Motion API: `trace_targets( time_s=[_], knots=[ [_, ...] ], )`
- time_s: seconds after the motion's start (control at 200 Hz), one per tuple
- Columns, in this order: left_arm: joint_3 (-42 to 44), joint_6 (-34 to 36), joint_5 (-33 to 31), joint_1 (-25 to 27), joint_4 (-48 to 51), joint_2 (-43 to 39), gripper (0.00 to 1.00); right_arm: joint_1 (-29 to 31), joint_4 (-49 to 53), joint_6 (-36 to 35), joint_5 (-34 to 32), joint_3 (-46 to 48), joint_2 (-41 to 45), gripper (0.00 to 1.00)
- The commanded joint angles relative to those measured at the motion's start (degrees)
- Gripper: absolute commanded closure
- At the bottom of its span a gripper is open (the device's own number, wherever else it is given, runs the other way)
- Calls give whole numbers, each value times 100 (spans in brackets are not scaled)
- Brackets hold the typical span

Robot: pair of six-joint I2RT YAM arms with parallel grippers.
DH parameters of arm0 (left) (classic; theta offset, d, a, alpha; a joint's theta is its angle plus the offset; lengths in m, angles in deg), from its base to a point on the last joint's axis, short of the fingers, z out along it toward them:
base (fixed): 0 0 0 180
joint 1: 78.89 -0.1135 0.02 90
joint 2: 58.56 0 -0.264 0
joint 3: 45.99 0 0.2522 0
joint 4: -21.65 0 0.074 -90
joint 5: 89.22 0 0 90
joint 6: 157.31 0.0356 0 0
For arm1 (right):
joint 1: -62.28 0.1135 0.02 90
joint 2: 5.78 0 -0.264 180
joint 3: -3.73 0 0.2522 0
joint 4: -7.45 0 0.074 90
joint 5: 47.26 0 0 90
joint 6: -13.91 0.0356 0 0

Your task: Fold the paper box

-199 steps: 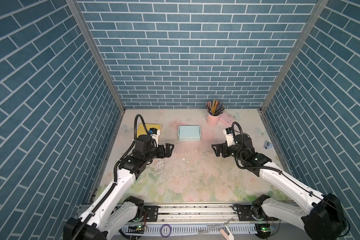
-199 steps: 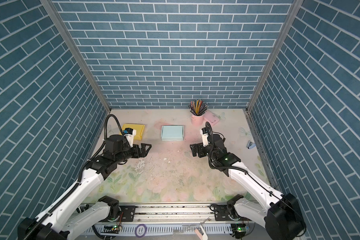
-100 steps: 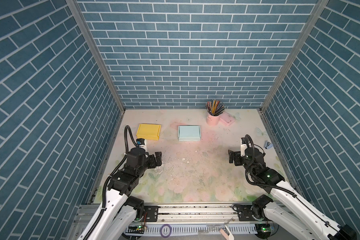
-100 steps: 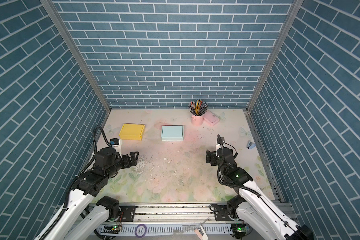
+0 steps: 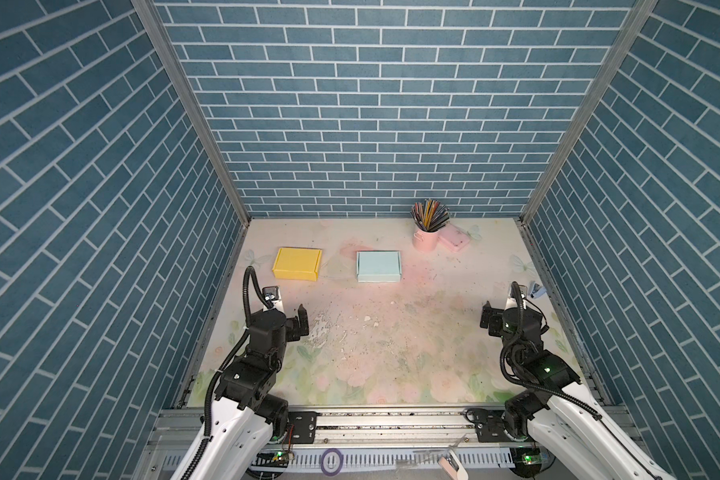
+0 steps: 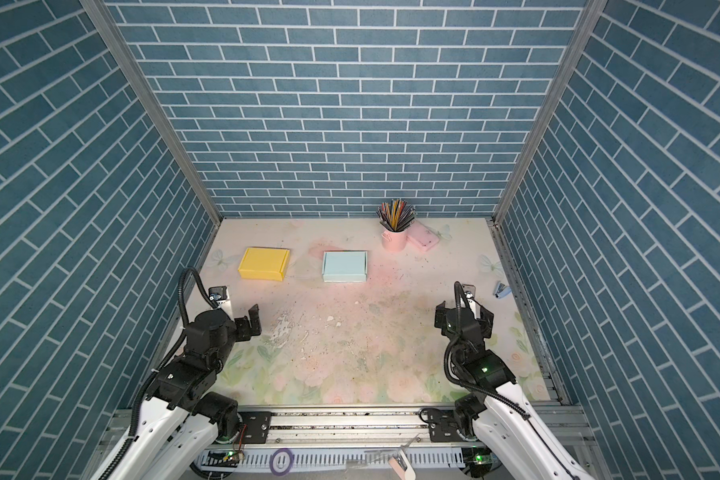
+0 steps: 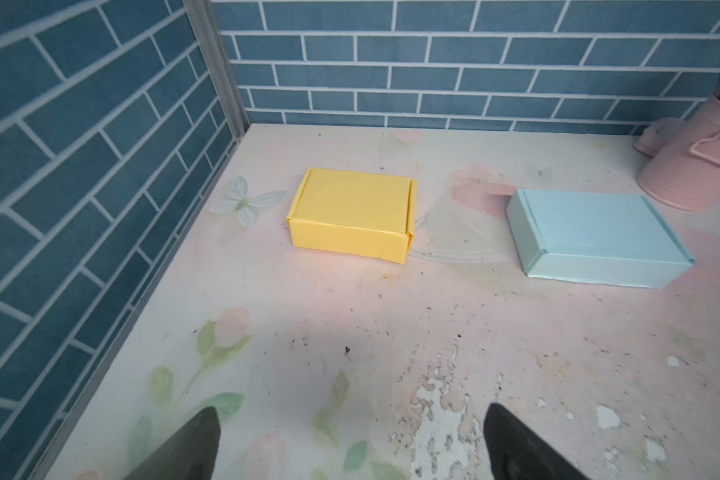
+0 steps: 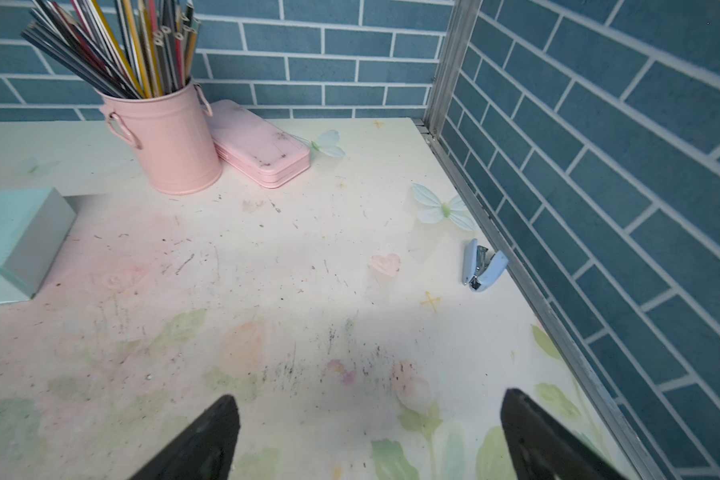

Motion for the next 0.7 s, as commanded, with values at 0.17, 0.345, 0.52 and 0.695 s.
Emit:
trace_targets(
  time_s=[0.17, 0.345, 0.52, 0.695],
  knots=[
    [482, 645, -1074, -4, -1607, 560, 1, -211, -645, -340, -671, 268, -79, 1],
    [734, 800, -1098, -11, -2615, 1254, 1, -436, -1422, -736, -414, 739, -4, 1],
    [764, 1015, -1094, -13, -3294, 1873, 1, -809, -2068, -670, -90, 961, -350, 1],
    [874, 1153, -918, -104, -3878, 2132, 1, -1193, -2684, -568, 243, 1085, -798, 1]
  ],
)
